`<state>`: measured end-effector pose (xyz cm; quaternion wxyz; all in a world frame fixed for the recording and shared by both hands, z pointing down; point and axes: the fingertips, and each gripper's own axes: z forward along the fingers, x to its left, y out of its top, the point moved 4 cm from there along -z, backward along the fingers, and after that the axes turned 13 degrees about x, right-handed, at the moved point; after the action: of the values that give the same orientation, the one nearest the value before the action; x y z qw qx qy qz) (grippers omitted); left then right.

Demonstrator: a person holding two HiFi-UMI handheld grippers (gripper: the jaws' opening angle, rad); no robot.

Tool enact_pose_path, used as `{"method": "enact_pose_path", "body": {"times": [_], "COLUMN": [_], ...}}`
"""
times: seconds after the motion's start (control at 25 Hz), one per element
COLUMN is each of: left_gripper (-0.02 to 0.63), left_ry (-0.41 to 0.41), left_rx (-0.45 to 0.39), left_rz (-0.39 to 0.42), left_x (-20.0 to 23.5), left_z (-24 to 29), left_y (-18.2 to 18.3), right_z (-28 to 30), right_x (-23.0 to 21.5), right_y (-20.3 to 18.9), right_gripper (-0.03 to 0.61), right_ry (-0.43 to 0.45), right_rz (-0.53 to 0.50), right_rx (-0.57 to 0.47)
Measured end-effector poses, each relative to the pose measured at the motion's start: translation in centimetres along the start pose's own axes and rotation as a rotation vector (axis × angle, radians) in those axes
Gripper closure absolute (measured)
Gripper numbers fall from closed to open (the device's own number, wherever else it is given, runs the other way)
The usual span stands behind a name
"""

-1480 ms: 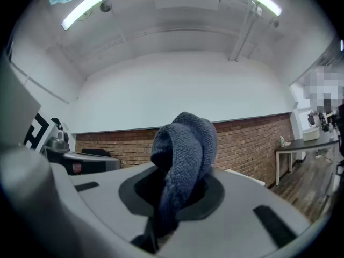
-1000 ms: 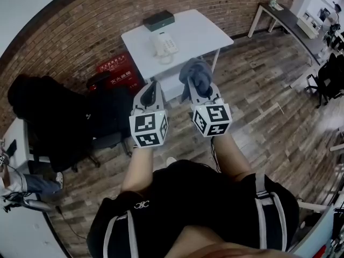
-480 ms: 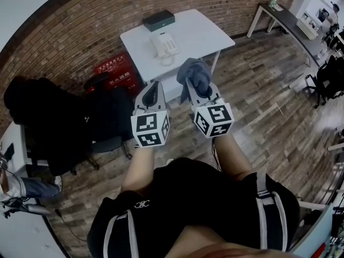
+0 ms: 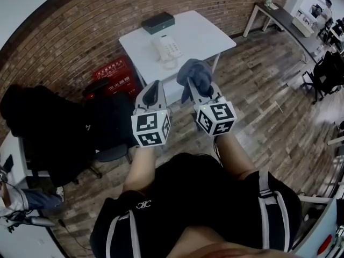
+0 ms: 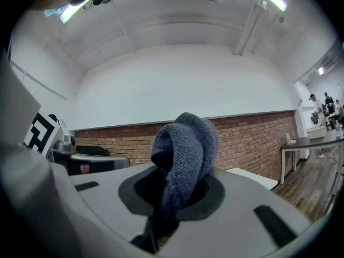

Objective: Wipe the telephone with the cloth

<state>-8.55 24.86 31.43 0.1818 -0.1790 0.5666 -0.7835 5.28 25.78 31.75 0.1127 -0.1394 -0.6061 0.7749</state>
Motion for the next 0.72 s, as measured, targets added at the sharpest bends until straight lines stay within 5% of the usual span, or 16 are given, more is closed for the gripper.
{"method": "enact_pose_path", "body": {"times": [0.72], "left_gripper": [0.618], "left_ry": [0.036], "left_rx": [0.033], "left_rz": [0.003], "left_x": [5.0], "left_z": [6.0], "left_y": [0.4], "right_z": [8.4], "right_x": [-1.7], "right_y": [0.3], "right_gripper": [0.54], "right_ry": [0.047], "right_rz": [0.027], "right_rx": [-0.014]}}
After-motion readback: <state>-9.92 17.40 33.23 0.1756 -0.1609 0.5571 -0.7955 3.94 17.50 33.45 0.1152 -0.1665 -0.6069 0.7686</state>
